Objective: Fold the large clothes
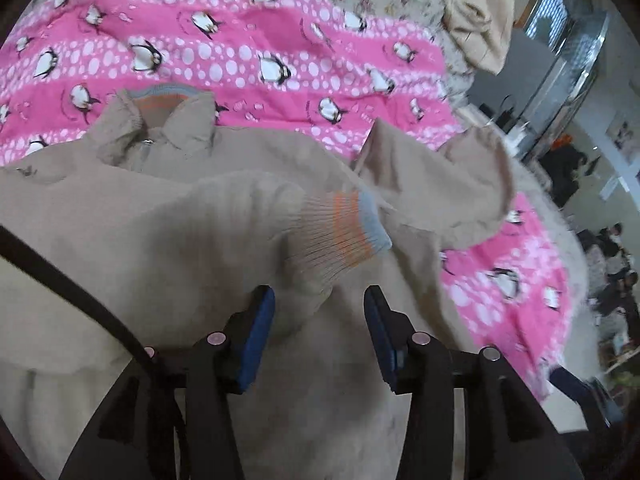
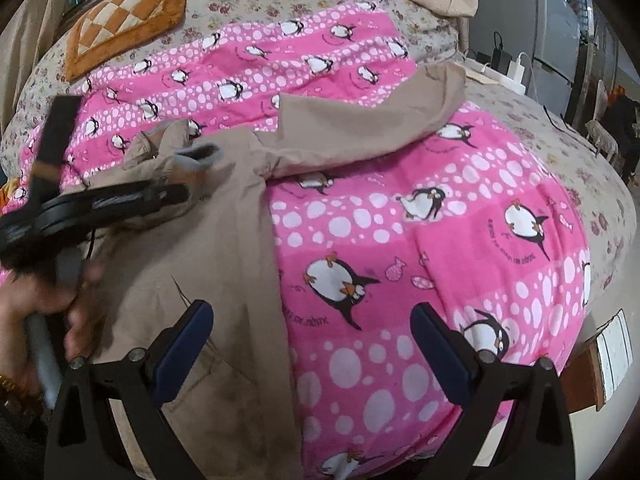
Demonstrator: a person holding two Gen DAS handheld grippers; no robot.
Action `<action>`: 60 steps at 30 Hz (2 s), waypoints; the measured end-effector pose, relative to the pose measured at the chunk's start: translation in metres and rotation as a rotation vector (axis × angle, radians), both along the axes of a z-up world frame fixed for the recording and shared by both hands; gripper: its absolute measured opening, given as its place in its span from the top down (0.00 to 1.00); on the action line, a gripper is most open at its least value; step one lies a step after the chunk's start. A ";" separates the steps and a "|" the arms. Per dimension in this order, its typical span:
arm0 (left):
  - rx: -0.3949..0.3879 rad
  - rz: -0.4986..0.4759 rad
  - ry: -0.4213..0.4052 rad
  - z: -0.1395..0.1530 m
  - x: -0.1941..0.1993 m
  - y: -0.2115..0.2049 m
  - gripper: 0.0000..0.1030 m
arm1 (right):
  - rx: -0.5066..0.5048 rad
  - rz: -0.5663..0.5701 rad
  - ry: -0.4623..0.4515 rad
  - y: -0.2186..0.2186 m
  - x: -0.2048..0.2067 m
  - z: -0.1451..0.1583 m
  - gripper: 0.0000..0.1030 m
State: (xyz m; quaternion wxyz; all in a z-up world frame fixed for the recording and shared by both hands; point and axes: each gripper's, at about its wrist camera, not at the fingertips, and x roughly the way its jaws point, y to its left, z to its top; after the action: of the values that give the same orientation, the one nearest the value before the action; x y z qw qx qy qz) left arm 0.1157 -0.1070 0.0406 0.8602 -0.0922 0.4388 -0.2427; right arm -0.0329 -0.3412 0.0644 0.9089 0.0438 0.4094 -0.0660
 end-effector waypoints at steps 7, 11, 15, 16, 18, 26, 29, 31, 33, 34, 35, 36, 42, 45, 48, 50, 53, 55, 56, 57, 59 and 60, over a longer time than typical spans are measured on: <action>0.145 0.162 -0.119 0.033 0.004 0.115 0.73 | -0.002 0.078 -0.083 0.032 0.019 0.017 0.02; 0.166 0.530 -0.079 0.018 0.016 0.202 0.74 | -0.025 0.261 -0.136 0.075 0.061 0.033 0.11; 0.161 0.600 0.025 0.001 0.024 0.222 0.85 | 0.010 0.424 -0.112 0.117 0.116 0.027 0.40; 0.172 0.593 0.030 -0.001 0.026 0.220 0.85 | 0.017 0.429 -0.067 0.121 0.138 0.014 0.49; 0.210 0.582 0.073 -0.011 0.031 0.216 0.85 | -0.042 0.325 0.036 0.110 0.172 -0.018 0.59; 0.197 0.608 0.058 -0.002 0.026 0.218 0.85 | 0.040 0.220 0.018 0.089 0.179 -0.012 0.56; 0.195 0.643 -0.082 0.021 0.024 0.219 0.85 | 0.040 0.284 -0.084 0.104 0.180 0.003 0.56; 0.239 0.622 -0.070 0.015 0.037 0.214 0.84 | 0.043 0.295 -0.020 0.106 0.193 -0.013 0.54; 0.236 0.579 0.053 -0.008 0.053 0.212 0.84 | 0.045 0.247 0.108 0.102 0.212 -0.042 0.54; 0.242 0.561 0.142 -0.026 0.060 0.211 0.84 | 0.050 0.237 0.144 0.099 0.217 -0.052 0.52; 0.253 0.557 0.146 -0.034 0.061 0.209 0.83 | 0.050 0.248 0.106 0.098 0.215 -0.052 0.51; 0.286 0.557 0.105 -0.030 0.059 0.205 0.80 | 0.038 0.255 0.113 0.099 0.216 -0.050 0.50; 0.311 0.503 0.095 -0.032 0.060 0.195 0.60 | 0.037 0.371 0.120 0.111 0.205 -0.054 0.13; 0.238 0.503 0.110 -0.030 0.057 0.201 0.57 | 0.042 0.348 0.065 0.103 0.200 -0.036 0.26; 0.154 0.508 0.125 -0.019 0.042 0.202 0.57 | 0.061 0.251 -0.134 0.062 0.187 0.014 0.40; 0.103 0.499 0.109 -0.009 0.031 0.200 0.57 | -0.009 0.127 -0.240 0.016 0.183 0.046 0.25; 0.097 0.501 0.064 0.004 0.025 0.197 0.57 | -0.142 -0.123 -0.289 -0.068 0.193 0.075 0.19; 0.127 0.516 0.046 0.008 0.028 0.195 0.57 | -0.195 -0.241 -0.239 -0.125 0.210 0.082 0.18; 0.134 0.526 0.047 0.008 0.029 0.196 0.57 | -0.190 -0.285 -0.205 -0.155 0.220 0.083 0.18; 0.133 0.540 0.055 0.007 0.031 0.198 0.57 | -0.172 -0.314 -0.184 -0.175 0.227 0.082 0.19; 0.105 0.565 0.086 0.004 0.034 0.204 0.57 | -0.051 -0.352 -0.088 -0.228 0.243 0.069 0.18; 0.090 0.572 0.104 0.002 0.036 0.206 0.57 | 0.008 -0.357 -0.052 -0.246 0.249 0.059 0.19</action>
State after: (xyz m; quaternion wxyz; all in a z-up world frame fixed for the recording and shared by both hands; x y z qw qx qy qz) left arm 0.1516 0.0994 0.0422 0.8733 -0.1864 0.4488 0.0343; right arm 0.2156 -0.5872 0.1236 0.8927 0.1210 0.3719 -0.2238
